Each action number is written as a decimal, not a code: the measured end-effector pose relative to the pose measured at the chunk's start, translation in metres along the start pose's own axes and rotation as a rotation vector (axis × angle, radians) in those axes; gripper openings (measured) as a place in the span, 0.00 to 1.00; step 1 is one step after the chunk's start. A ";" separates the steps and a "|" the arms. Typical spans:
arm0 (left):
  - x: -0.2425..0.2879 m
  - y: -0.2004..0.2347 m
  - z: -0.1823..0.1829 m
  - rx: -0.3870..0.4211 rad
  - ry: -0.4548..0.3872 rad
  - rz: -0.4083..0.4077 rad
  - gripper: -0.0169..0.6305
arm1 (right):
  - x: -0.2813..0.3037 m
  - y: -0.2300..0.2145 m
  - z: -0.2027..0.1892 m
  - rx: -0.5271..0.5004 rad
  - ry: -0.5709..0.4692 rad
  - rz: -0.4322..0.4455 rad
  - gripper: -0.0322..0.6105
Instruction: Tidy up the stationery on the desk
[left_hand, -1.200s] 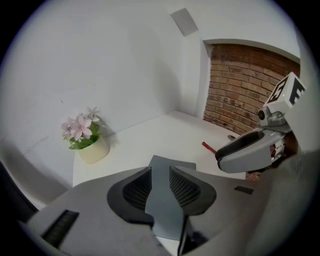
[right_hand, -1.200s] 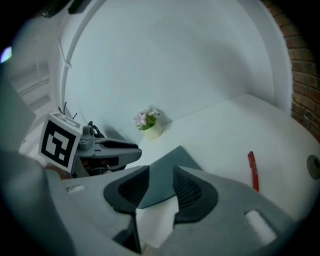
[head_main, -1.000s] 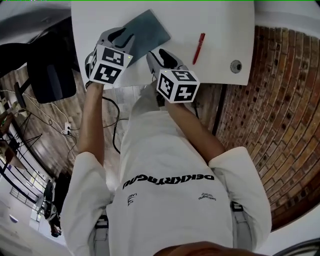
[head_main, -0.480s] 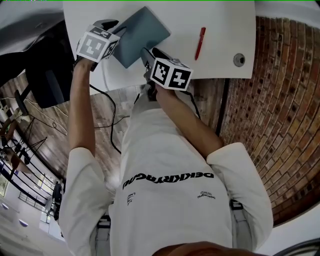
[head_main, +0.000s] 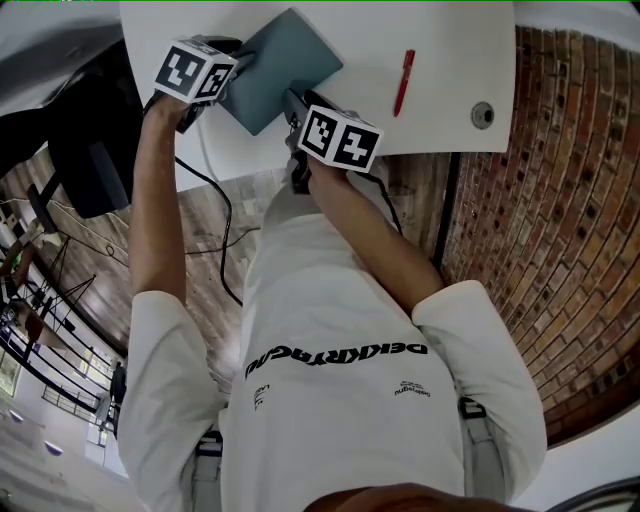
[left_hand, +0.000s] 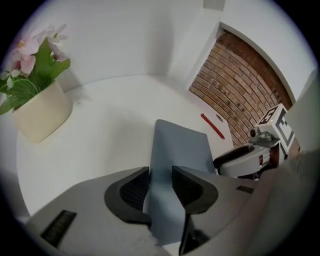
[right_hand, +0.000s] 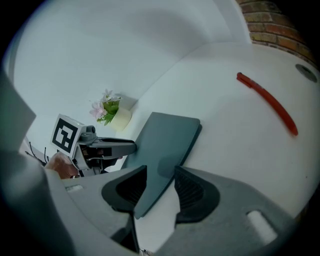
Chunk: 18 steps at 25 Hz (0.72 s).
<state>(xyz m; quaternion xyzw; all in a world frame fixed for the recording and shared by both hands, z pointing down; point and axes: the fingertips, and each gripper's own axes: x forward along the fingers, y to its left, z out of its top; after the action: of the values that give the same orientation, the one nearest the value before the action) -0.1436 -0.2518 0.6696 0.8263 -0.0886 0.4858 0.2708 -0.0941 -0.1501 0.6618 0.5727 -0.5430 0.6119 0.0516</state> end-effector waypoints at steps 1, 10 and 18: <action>0.001 -0.001 -0.001 0.005 0.011 -0.015 0.24 | 0.001 -0.001 0.000 -0.001 0.001 -0.002 0.31; 0.006 -0.004 -0.002 0.006 0.071 -0.039 0.24 | -0.001 -0.006 0.000 -0.046 0.021 -0.018 0.27; 0.006 -0.003 -0.001 -0.012 0.054 -0.037 0.24 | 0.000 -0.015 -0.001 0.005 0.031 -0.012 0.28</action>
<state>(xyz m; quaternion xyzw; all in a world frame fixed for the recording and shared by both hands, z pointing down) -0.1401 -0.2474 0.6740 0.8128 -0.0689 0.5022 0.2869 -0.0844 -0.1433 0.6717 0.5665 -0.5372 0.6218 0.0626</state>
